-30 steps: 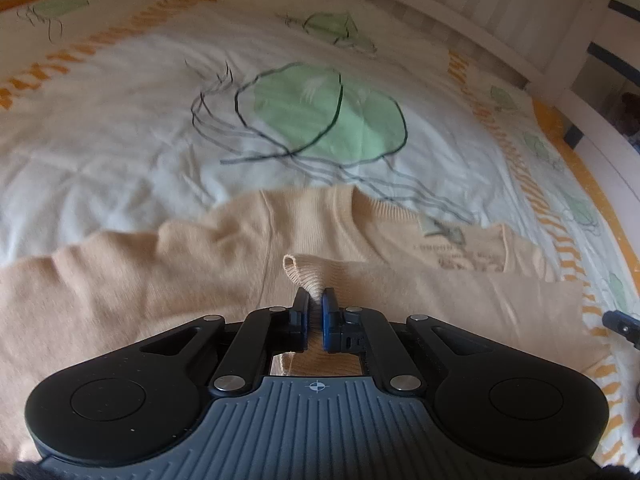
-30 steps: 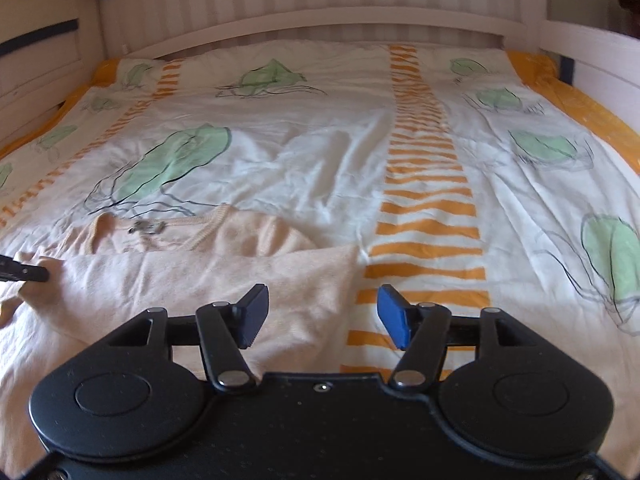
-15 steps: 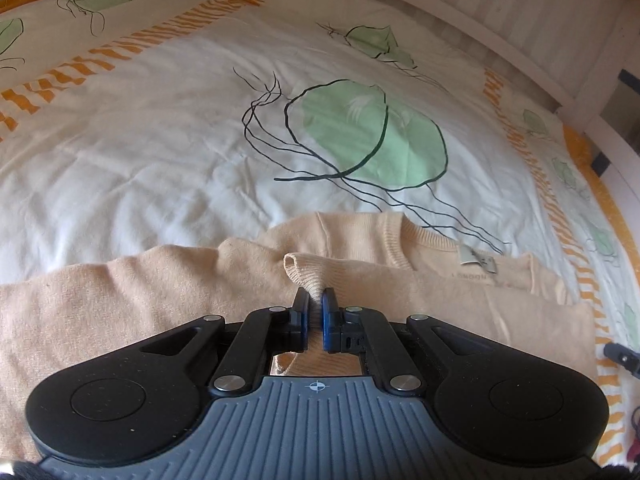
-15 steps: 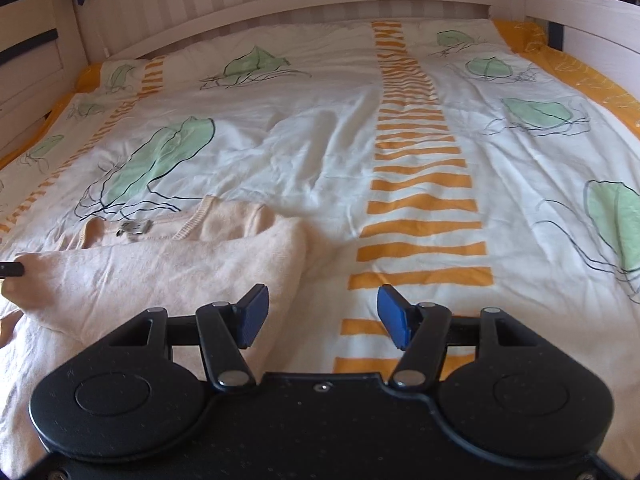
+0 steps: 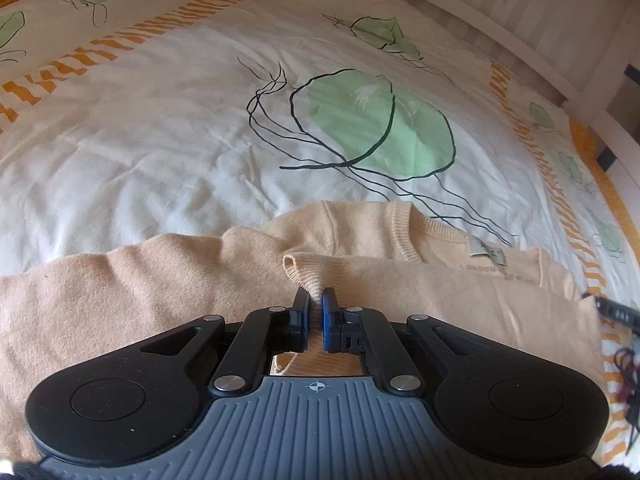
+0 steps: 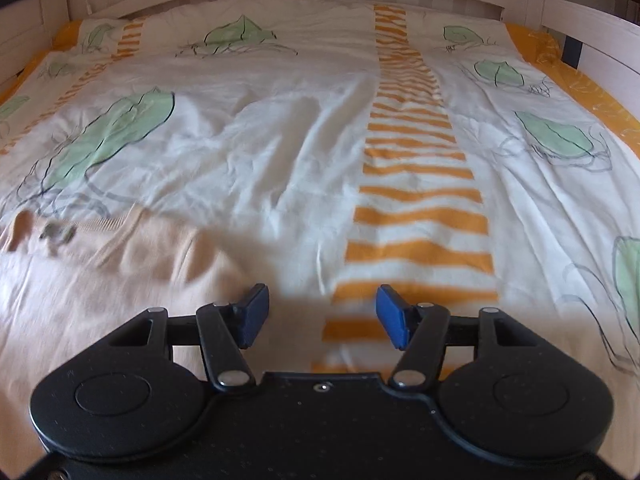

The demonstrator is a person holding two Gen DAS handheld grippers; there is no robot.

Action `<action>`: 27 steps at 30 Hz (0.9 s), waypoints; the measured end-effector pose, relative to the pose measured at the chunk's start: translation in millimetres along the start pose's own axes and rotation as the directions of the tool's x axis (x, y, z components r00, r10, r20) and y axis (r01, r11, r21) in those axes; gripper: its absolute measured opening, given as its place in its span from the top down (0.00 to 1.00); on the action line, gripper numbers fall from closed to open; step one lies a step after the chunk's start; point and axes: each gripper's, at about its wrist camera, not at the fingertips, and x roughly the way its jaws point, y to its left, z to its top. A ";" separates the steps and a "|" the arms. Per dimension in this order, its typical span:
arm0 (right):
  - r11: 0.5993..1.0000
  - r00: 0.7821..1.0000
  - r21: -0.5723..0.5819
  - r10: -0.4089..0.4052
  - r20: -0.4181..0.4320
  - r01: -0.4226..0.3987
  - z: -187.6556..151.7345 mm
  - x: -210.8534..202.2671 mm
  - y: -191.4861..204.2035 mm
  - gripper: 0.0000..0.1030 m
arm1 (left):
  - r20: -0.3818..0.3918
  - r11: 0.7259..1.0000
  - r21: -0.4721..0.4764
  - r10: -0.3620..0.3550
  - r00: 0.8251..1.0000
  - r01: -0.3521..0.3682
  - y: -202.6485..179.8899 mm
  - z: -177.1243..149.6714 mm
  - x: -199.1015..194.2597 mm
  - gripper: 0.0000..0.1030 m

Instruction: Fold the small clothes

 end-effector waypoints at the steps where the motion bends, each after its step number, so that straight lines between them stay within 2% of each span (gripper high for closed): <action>1: 1.000 1.000 0.014 -0.013 0.015 0.013 4.5 3.6 -0.9 0.38 | -0.002 1.000 -0.002 0.000 1.000 0.000 1.0 0.1 0.5 0.94; 3: 0.996 0.999 0.084 -0.010 0.043 0.007 12.0 2.6 -9.6 0.38 | -0.008 1.000 -0.012 -0.001 1.000 0.001 3.2 0.5 1.8 0.94; 6: 0.977 0.995 0.193 0.082 0.061 -0.092 10.5 -12.6 -25.3 0.38 | -0.011 1.000 -0.011 0.000 1.000 0.000 2.9 0.5 3.0 0.94; 8: 0.950 0.981 0.246 0.185 0.053 -0.192 2.6 -22.3 -31.8 0.38 | -0.012 1.000 -0.008 0.000 1.000 -0.001 1.5 0.3 3.4 0.94; 10: 0.912 0.959 0.300 0.280 0.049 -0.281 -6.9 -27.2 -34.8 0.38 | -0.012 1.000 -0.004 0.001 1.000 -0.001 0.0 -0.3 3.4 0.94; 12: 0.890 0.946 0.330 0.323 0.032 -0.315 -15.6 -26.1 -33.2 0.39 | -0.010 1.000 -0.003 0.004 1.000 -0.004 -0.4 -1.0 2.7 0.94; 13: 0.886 0.942 0.334 0.335 0.017 -0.322 -18.6 -23.4 -31.1 0.44 | -0.011 1.000 -0.005 0.004 1.000 -0.004 0.0 -1.1 2.4 0.94; 15: 0.892 0.938 0.312 0.345 -0.004 -0.327 -22.2 -18.9 -24.2 0.69 | -0.012 1.000 -0.007 0.001 1.000 -0.001 0.8 -1.0 2.0 0.94; 16: 0.903 0.940 0.279 0.342 -0.001 -0.328 -22.1 -19.6 -19.7 0.85 | -0.012 1.000 -0.008 -0.001 1.000 0.001 1.2 -0.8 1.6 0.94; 18: 0.936 0.954 0.185 0.296 0.048 -0.299 -17.6 -29.1 -11.7 0.86 | -0.015 1.000 -0.005 -0.007 1.000 0.007 1.0 -0.7 1.3 0.94; 20: 0.954 0.970 0.178 0.232 0.072 -0.242 -12.5 -30.4 -16.4 0.88 | -0.025 1.000 0.008 -0.005 1.000 0.005 -0.5 -1.1 3.0 0.94; 24: 0.976 0.992 0.181 0.123 -0.005 -0.120 -15.8 -17.4 -32.8 0.87 | -0.052 1.000 0.013 0.001 0.999 -0.001 -0.7 -4.2 7.6 0.94; 25: 0.974 0.993 0.195 0.118 -0.002 -0.115 -18.0 -20.5 -35.6 0.77 | -0.052 1.000 0.013 0.001 0.999 -0.001 -0.4 -4.1 7.5 0.94; 27: 0.957 0.985 0.236 0.170 0.022 -0.170 -21.5 -32.6 -37.9 0.76 | -0.049 1.000 0.010 0.001 0.999 -0.001 -0.1 -3.3 7.2 0.94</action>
